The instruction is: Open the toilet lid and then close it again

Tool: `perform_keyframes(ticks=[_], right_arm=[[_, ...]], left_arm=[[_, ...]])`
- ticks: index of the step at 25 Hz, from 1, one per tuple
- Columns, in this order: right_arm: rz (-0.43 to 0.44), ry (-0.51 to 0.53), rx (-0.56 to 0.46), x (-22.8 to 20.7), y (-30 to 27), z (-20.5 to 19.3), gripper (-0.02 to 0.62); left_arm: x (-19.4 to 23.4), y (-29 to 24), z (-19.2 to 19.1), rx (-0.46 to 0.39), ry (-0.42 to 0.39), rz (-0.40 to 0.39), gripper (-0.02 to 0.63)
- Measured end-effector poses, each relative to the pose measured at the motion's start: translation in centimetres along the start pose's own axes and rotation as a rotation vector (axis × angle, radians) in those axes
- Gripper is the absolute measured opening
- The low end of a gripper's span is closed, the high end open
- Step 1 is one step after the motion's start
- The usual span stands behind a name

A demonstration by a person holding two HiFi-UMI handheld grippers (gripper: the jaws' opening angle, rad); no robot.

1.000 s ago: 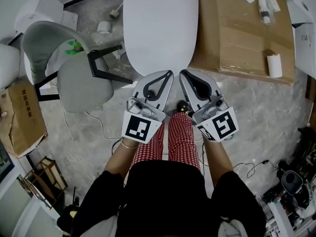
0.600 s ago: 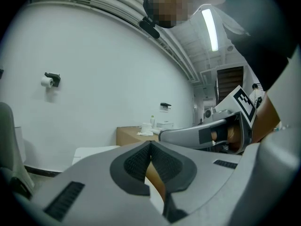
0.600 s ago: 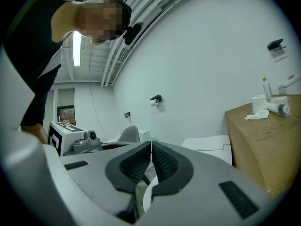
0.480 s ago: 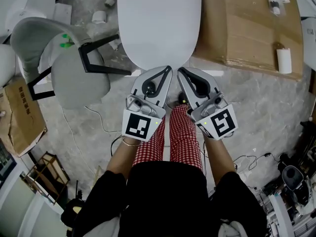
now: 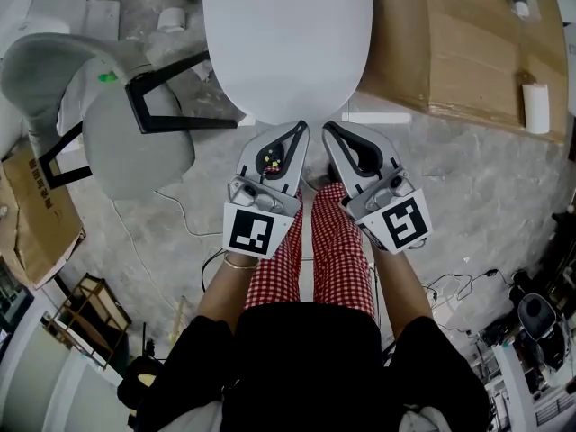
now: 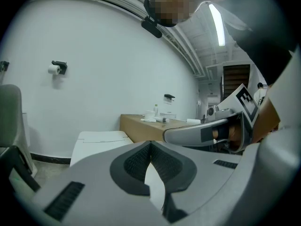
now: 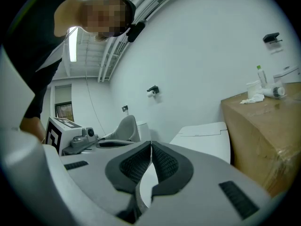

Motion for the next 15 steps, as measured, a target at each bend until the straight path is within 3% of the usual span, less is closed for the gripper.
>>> perform_keyframes(ticks=[15], right_arm=[[-0.001,0.013,0.089,-1.2,-1.9,-6.5,0.020]], left_arm=[[0.3,-1.1,-6.5,0.081,0.037,0.009,0.003]])
Point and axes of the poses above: the fingertips, and each gripper's own axes: y backward along the fingers, x to its left, z out of its top, the point moved 2 cm from there along y, backward along the fingers, and after that the axes turned 13 degrees about x, right-handed, at the moved point
